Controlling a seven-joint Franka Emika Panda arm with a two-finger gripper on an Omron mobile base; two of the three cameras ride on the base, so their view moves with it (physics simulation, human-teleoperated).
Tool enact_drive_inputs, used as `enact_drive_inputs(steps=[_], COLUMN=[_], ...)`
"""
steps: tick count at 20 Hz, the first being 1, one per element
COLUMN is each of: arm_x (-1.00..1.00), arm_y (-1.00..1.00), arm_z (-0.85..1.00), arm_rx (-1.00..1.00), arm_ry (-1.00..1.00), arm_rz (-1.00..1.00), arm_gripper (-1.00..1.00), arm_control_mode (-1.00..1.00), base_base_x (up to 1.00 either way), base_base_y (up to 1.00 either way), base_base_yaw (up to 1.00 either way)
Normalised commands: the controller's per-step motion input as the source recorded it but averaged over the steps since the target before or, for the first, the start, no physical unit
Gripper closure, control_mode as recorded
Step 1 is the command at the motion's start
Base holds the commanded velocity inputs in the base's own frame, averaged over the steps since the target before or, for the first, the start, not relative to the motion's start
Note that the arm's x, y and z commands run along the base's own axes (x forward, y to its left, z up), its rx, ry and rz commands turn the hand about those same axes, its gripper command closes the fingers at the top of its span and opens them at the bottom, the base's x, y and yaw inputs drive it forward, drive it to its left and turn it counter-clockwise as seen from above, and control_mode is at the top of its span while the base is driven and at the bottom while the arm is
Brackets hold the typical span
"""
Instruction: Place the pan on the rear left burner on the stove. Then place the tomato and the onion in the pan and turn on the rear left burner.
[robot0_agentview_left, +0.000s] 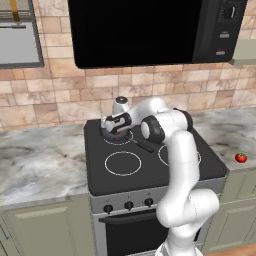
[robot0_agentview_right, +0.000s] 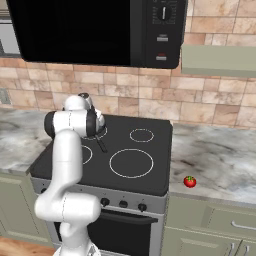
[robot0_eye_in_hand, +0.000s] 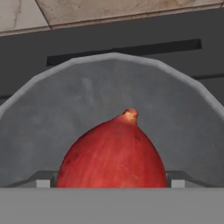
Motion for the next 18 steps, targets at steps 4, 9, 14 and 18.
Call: enact_drive_inputs(steps=[4,9,14,18], arm_x=[0.03,0.00,-0.05,-0.05], arm_y=[0.00,0.00,0.00,0.00], arm_z=[0.00,0.01,0.18,0.33], arm_rx=[0.00,0.00,0.00,0.00], arm_ry=[0.00,0.00,0.00,0.00], arm_rz=[0.00,-0.01,-0.01,-0.03], arm_gripper=[-1.00,-1.00,-1.00,-1.00], arm_control_mode=[-1.00,-1.00,-1.00,-1.00], base_base_x=[0.00,0.00,0.00,0.00], base_base_y=[0.00,0.00,0.00,0.00], base_base_yaw=[0.00,0.00,0.00,0.00])
